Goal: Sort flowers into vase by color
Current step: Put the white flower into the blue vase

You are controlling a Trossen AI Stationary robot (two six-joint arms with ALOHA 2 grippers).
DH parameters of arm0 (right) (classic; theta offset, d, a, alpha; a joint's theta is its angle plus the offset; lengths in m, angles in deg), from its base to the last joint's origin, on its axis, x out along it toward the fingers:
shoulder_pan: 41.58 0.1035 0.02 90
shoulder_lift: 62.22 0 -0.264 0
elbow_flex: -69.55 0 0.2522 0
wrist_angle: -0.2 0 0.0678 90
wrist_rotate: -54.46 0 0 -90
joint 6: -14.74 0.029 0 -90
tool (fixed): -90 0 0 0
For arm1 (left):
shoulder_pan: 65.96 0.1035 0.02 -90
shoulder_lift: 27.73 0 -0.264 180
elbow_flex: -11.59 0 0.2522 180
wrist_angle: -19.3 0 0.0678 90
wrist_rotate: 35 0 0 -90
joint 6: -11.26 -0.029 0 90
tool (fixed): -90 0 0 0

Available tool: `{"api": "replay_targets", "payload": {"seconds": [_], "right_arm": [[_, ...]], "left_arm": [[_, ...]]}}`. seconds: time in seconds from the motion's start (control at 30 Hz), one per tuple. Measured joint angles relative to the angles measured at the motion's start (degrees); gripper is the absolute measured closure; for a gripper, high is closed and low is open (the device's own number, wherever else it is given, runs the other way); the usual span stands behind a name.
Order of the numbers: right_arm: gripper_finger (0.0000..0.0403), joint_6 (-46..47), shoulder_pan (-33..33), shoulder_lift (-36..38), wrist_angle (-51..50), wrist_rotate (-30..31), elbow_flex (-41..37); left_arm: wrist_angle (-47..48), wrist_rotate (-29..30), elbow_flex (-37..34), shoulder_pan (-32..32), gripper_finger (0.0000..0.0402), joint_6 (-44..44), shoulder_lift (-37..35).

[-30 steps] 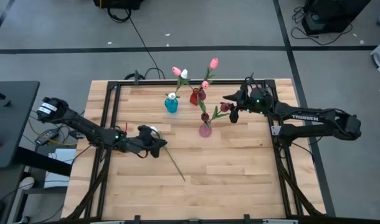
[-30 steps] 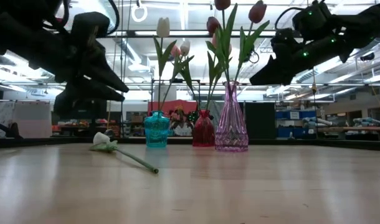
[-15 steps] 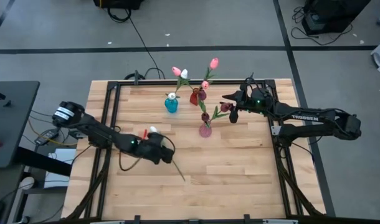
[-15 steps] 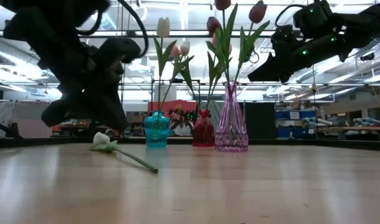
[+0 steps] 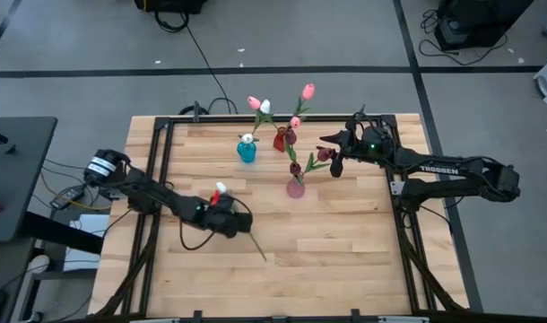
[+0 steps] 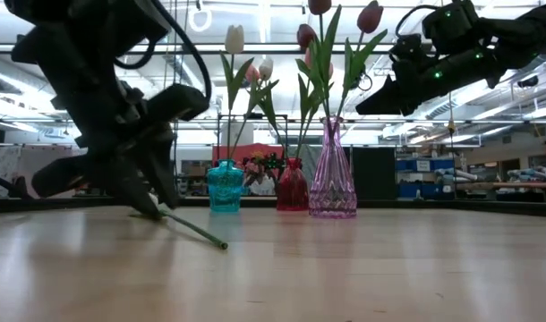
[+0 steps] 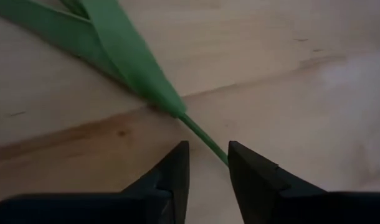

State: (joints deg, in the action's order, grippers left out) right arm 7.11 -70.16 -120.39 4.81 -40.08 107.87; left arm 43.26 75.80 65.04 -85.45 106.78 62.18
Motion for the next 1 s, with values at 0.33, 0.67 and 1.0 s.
{"api": "replay_targets", "payload": {"seconds": [0.33, 0.67, 1.0], "right_arm": [[0.024, -0.01, 0.07, -0.02, 2.0, -1.07, 0.0], [0.024, 0.57, 0.11, -0.02, 2.82, -3.15, 0.02], [0.024, 0.59, 0.11, -0.02, 2.69, -4.37, 0.02]], "left_arm": [[0.32, -0.95, 0.07, 3.34, 0.0275, 2.42, 1.3], [-1.14, -1.71, -1.2, 5.16, 0.0283, 2.3, 3.39], [0.74, -2.83, -1.43, 5.14, 0.039, -3.63, 3.58]]}}
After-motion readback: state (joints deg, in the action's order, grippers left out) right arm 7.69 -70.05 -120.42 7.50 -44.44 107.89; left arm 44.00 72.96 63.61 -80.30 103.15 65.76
